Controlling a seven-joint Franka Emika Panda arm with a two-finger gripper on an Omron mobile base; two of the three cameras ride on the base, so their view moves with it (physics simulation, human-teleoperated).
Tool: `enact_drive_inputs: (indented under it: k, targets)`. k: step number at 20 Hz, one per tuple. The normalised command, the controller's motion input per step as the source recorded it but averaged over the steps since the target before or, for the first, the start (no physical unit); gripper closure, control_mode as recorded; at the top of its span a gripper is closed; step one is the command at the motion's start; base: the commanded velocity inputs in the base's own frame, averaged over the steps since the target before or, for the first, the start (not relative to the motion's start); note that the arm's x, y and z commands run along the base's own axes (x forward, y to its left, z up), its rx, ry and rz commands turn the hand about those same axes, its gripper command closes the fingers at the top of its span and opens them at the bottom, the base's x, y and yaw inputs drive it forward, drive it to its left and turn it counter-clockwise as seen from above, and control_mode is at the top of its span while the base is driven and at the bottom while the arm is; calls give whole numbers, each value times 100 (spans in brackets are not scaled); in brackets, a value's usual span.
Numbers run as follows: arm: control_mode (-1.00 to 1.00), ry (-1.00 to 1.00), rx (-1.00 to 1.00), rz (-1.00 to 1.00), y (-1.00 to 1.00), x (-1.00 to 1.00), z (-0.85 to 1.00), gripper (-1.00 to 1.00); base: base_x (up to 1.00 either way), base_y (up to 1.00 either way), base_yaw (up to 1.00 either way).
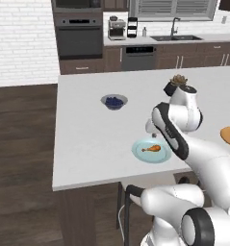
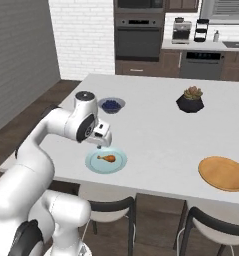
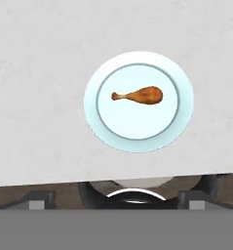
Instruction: Pick the chicken drumstick and avocado from their plates and place them in the bowl. Then put the bowl in the fridge.
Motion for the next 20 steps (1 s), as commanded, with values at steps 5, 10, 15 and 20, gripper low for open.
enact_drive_inputs:
  k: [5, 10, 15, 20]
  targets:
    - [-100, 4, 0, 10, -16, 94, -27, -100, 0, 0, 0]
    - [-100, 1, 0, 25, -19, 42, -35, -100, 0, 0, 0]
    - [-100, 1, 0, 54, -23, 32, -44, -100, 0, 0, 0]
    - [-100, -1, -1, 83, -13, 8, -34, -100, 0, 0, 0]
